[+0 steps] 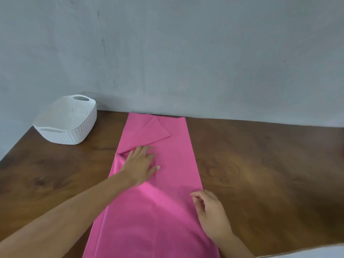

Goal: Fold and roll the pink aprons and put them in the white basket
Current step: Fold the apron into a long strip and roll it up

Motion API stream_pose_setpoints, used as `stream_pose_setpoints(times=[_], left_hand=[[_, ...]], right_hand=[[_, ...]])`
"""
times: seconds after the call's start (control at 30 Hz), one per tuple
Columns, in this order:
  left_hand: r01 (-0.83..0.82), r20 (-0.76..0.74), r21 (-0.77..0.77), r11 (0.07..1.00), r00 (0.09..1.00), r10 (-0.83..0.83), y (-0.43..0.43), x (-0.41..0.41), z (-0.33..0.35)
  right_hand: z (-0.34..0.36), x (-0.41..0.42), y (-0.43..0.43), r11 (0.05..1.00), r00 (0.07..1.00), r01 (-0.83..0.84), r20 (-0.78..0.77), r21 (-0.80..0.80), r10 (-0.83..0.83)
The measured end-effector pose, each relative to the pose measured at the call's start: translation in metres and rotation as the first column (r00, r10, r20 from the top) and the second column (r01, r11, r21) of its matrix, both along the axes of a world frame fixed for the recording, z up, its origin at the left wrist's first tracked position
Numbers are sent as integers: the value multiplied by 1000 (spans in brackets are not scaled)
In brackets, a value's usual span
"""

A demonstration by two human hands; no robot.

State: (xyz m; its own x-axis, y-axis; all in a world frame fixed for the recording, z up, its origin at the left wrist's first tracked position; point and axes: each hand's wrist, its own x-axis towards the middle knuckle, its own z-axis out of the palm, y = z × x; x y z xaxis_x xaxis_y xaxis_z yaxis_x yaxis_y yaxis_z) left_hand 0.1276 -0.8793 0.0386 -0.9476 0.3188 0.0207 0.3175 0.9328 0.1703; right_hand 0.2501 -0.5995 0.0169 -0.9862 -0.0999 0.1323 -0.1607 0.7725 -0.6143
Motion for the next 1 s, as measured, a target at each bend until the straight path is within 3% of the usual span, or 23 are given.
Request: stream_pose_setpoints(times=[0.23, 0.4, 0.5, 0.57, 0.63, 0.7, 0.83, 1.0], left_hand=[[-10, 123, -114, 993, 992, 24, 6, -77, -3], [33, 101, -122, 992, 995, -21, 19, -95, -4], [-9, 9, 7, 1000, 1000, 9, 17, -102, -1], [-32, -32, 215, 976, 999, 40, 15, -107, 5], [-63, -23, 462, 885, 996, 83, 11, -110, 10], [-91, 6, 608, 789, 994, 109, 7, -110, 15], [-125, 109, 701, 702, 992, 68, -4, -106, 21], [-52, 141, 715, 697, 988, -71, -25, -106, 23]], right_hand=[[0, -30, -15, 999, 999, 41, 21, 21, -41], [15, -58, -5, 997, 999, 37, 36, 74, -40], [25, -83, -3, 994, 999, 22, 25, 111, -25], [29, -96, -6, 992, 1000, 1, 21, 127, -4], [31, -111, -8, 993, 1000, -9, 19, 114, 7], [34, -128, -11, 996, 1000, -8, 23, 89, 6], [47, -166, -21, 999, 999, 3, 37, 52, -5], [57, -227, -29, 992, 999, -35, 25, 123, 32]])
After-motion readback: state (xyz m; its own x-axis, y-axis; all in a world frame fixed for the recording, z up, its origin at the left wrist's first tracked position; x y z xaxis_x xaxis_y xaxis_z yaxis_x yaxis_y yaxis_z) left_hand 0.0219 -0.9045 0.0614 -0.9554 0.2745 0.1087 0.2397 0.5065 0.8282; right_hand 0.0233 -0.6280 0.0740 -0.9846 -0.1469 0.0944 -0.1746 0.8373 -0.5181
